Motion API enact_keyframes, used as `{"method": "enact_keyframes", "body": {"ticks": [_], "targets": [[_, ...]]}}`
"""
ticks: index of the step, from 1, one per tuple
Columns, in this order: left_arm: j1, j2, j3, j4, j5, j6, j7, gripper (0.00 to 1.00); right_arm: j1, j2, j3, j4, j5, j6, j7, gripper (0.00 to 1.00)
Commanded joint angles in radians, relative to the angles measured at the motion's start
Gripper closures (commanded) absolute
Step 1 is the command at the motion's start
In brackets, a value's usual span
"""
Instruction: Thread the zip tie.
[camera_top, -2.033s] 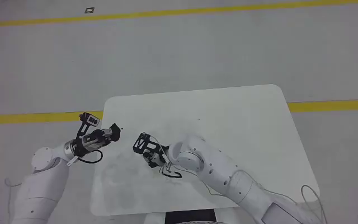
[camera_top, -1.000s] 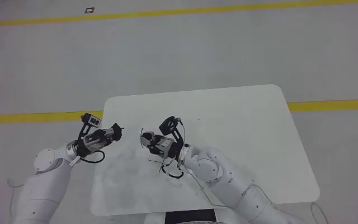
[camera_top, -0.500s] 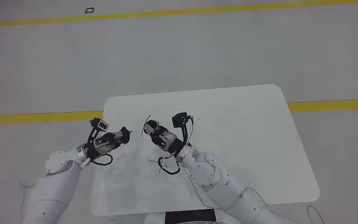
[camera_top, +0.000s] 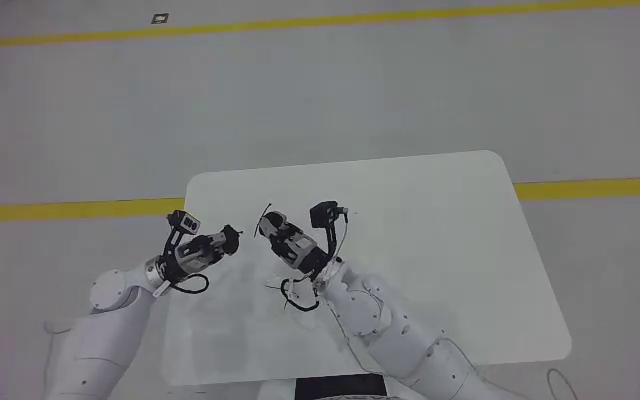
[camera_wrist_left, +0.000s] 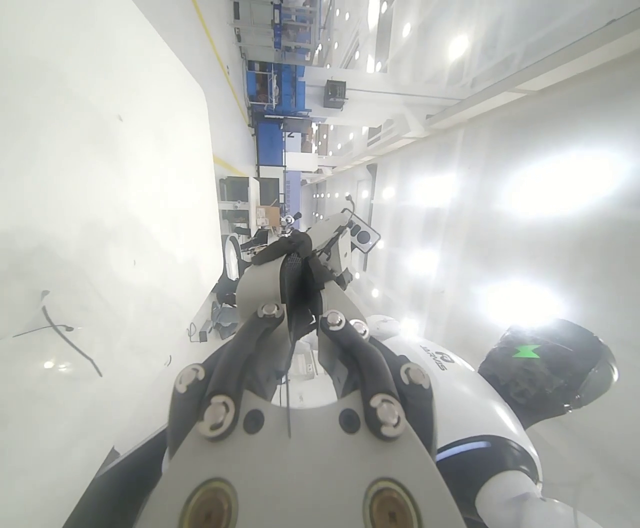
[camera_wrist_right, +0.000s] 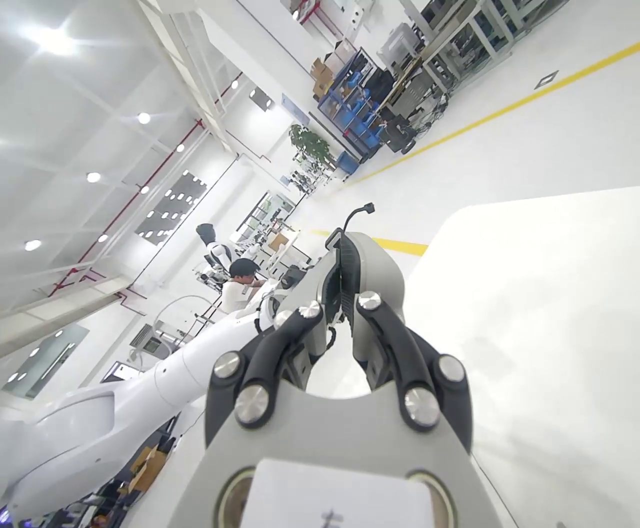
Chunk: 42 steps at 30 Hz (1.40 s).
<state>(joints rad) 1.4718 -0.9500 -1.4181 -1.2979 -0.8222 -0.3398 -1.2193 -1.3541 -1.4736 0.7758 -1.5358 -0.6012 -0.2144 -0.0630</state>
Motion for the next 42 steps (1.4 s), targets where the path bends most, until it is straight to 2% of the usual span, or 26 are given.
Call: {"method": "enact_keyframes", "body": {"ticks": [1,7,17,42], "targets": [[-0.002,-0.002,0.01,0.0,0.009,0.0,0.004,1.0,0.003,-0.006,-0.008,0.007,0.003,0.015,-0.021,1.0],[-0.008,-0.005,0.017,0.004,0.015,0.0,0.014,1.0,0.012,-0.019,-0.022,0.023,0.009,0.046,-0.062,1.0],[-0.009,-0.006,0.016,0.004,0.017,0.0,0.018,1.0,0.007,-0.021,-0.024,0.019,0.0,0.056,-0.056,1.0],[-0.009,-0.006,0.016,0.004,0.017,0.0,0.018,1.0,0.028,-0.054,-0.046,0.058,-0.032,0.092,-0.09,1.0]]}}
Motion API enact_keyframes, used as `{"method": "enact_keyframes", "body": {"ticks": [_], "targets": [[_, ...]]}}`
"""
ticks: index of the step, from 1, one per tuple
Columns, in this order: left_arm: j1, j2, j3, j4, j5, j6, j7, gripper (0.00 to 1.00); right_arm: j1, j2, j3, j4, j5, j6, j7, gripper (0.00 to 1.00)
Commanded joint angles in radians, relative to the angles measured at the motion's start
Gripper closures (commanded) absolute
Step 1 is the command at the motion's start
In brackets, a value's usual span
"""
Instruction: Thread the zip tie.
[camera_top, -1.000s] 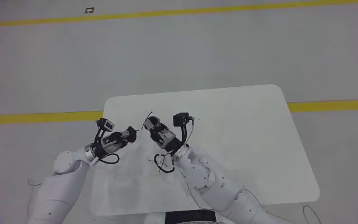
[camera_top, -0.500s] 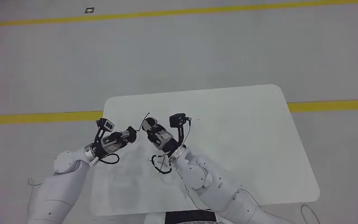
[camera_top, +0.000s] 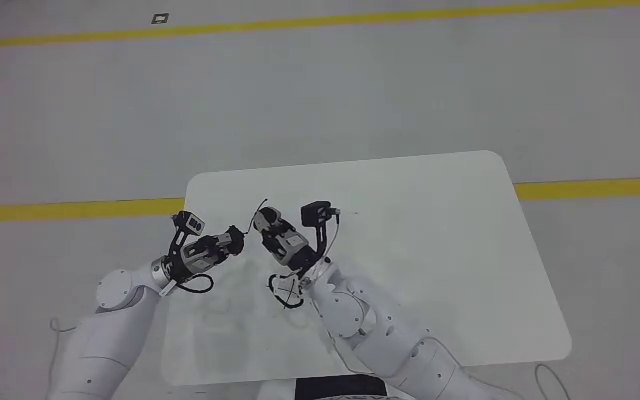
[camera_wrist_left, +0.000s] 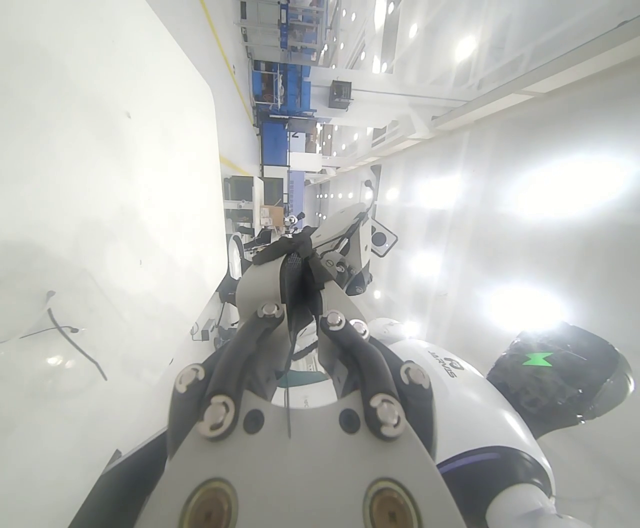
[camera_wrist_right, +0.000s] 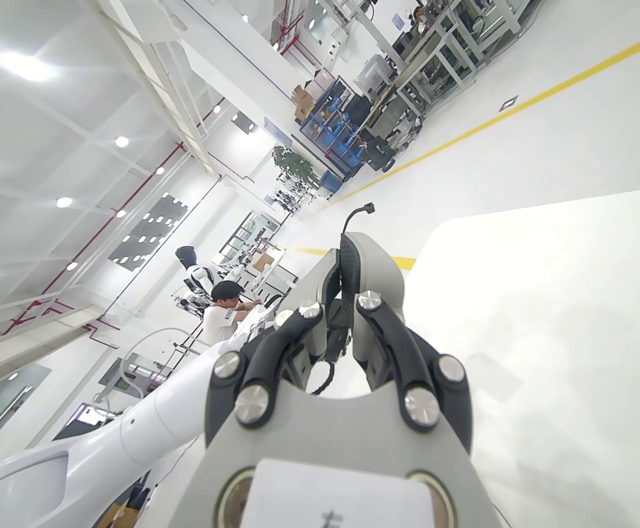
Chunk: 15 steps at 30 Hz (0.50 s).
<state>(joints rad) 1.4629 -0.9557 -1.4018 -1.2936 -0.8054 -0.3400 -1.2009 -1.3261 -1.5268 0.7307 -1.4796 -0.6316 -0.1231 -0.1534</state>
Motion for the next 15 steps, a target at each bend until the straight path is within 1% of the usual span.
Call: {"method": "enact_keyframes", "body": {"ticks": [1,15], "targets": [[0.0,0.0,0.0,0.0,0.0,0.0,0.0,1.0,0.001,-0.002,-0.001,0.003,-0.002,0.002,0.001,1.0],[0.0,0.0,0.0,0.0,0.0,0.0,0.0,1.0,0.006,-0.015,0.001,0.019,-0.016,0.017,0.006,1.0]]}}
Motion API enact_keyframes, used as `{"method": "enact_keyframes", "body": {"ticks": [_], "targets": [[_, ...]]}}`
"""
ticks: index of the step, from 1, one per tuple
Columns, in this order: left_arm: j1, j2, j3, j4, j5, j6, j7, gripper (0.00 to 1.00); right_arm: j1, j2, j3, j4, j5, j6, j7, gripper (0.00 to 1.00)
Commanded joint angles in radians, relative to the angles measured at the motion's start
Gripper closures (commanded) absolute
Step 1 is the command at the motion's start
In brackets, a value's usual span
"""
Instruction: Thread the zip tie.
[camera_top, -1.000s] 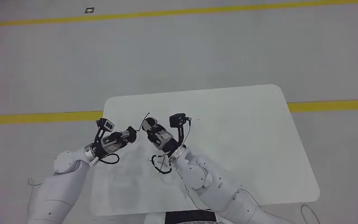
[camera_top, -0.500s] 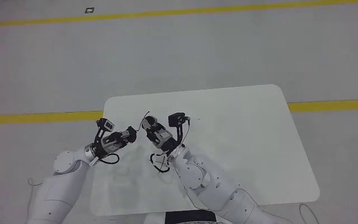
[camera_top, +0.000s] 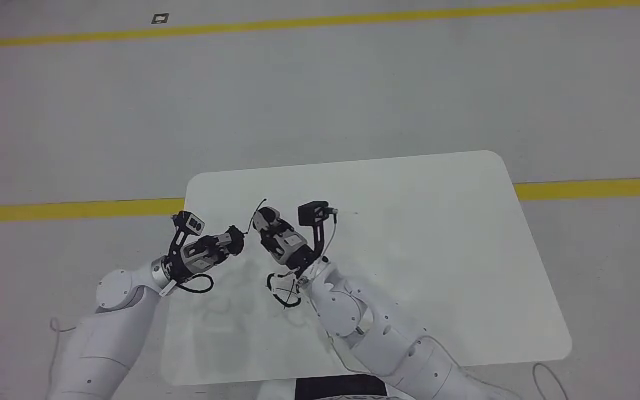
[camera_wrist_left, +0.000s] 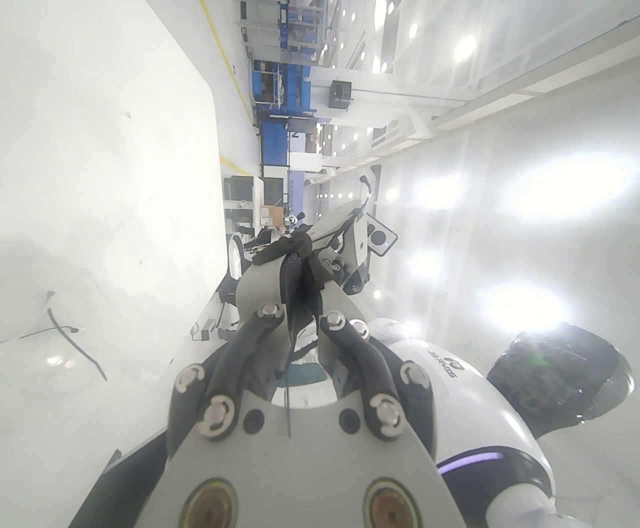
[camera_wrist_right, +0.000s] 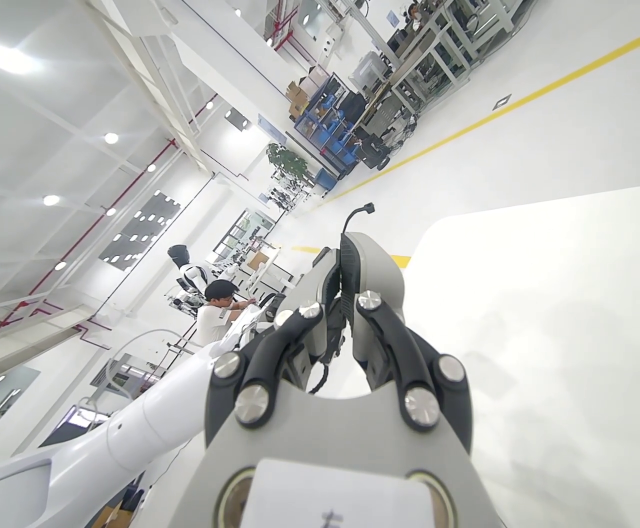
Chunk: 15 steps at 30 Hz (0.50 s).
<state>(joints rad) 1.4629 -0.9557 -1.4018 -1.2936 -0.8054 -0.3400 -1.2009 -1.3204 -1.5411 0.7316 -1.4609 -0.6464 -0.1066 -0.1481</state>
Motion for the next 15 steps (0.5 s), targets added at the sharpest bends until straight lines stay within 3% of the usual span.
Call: {"method": "enact_keyframes", "body": {"ticks": [1,15], "targets": [[0.0,0.0,0.0,0.0,0.0,0.0,0.0,1.0,0.0,-0.001,0.001,0.001,-0.002,0.001,0.002,1.0],[0.0,0.0,0.0,0.0,0.0,0.0,0.0,1.0,-0.016,-0.007,0.008,-0.018,-0.027,-0.009,0.004,1.0]]}}
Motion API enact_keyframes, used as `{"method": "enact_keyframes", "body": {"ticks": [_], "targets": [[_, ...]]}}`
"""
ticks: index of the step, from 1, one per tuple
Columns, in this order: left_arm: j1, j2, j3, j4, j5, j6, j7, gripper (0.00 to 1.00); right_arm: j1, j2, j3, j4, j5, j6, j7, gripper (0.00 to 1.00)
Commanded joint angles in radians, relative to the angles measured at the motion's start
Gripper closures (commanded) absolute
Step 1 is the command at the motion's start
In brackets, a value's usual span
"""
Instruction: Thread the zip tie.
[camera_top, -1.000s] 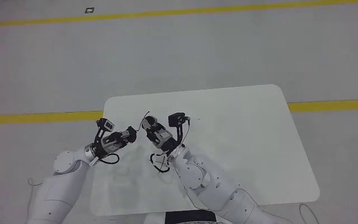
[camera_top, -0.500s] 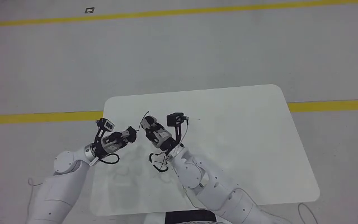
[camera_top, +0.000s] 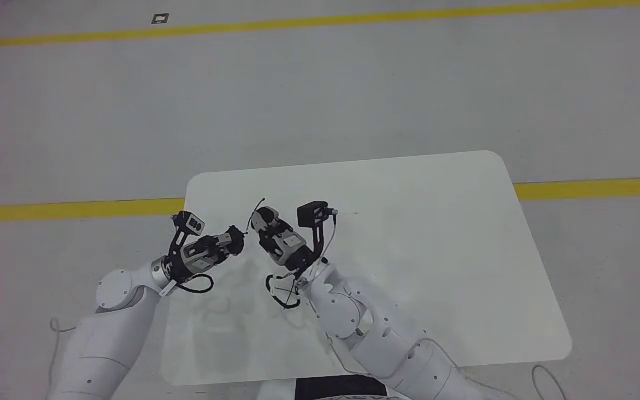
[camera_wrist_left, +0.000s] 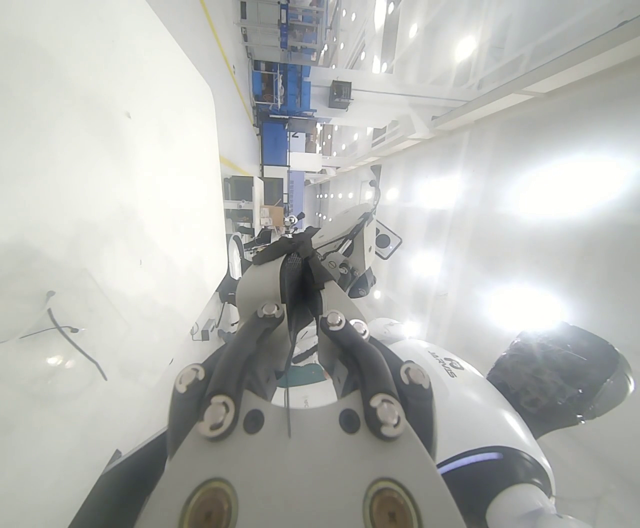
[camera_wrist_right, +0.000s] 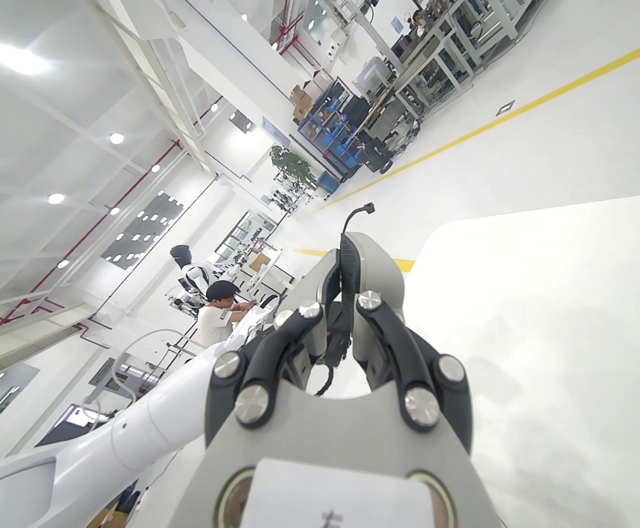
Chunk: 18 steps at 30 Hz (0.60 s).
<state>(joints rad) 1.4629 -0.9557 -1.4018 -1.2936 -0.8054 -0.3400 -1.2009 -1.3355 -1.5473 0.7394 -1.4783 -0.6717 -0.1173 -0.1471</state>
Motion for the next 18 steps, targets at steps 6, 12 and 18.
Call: {"method": "enact_keyframes", "body": {"ticks": [6,12,18], "targets": [[0.0,0.0,0.0,0.0,0.0,0.0,0.0,1.0,-0.002,-0.003,0.003,0.005,-0.007,0.009,0.01,1.0],[0.0,0.0,0.0,0.0,0.0,0.0,0.0,1.0,-0.002,-0.007,0.005,0.009,-0.012,0.016,0.012,1.0],[0.0,0.0,0.0,0.0,0.0,0.0,0.0,1.0,-0.008,-0.009,0.01,0.005,-0.019,0.012,0.005,1.0]]}}
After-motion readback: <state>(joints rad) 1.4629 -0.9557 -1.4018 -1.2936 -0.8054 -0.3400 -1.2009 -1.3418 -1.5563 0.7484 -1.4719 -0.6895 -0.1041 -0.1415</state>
